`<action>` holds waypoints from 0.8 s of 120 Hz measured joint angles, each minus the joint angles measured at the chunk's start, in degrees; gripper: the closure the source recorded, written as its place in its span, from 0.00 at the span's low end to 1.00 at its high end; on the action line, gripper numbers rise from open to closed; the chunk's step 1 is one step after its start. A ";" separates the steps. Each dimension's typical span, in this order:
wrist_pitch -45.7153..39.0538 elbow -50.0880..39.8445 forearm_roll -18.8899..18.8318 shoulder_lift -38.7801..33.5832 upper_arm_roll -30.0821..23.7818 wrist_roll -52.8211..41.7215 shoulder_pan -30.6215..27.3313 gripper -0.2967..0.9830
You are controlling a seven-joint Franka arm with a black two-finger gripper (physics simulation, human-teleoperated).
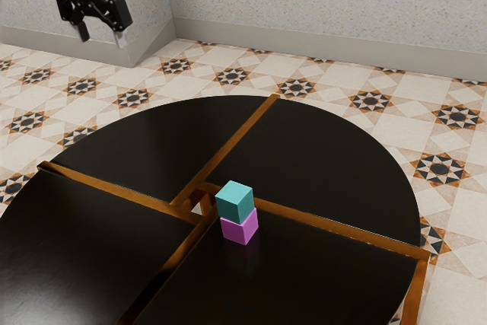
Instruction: Pick up the blue block with one arm, and put the blue block on the table with one arm
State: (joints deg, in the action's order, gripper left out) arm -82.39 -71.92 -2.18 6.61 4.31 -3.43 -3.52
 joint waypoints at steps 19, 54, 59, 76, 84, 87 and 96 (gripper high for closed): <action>0.62 5.73 0.19 -1.07 -1.12 -0.54 -0.70 0.23; 3.85 15.23 4.42 -8.72 -10.61 -4.26 6.36 0.23; 3.96 15.20 4.78 -8.48 -10.05 -4.79 7.11 0.23; 4.28 14.02 5.57 -7.71 -9.02 -6.36 4.91 0.23; 4.41 12.71 6.44 -6.05 -8.58 -6.86 3.37 0.23; 4.46 12.39 6.52 -5.08 -7.83 -6.93 3.45 0.23; 2.38 5.75 5.00 -3.87 -6.61 -6.76 2.60 0.23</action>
State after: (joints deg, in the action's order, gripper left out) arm -80.01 -66.17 2.82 2.74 -2.30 -10.19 -0.92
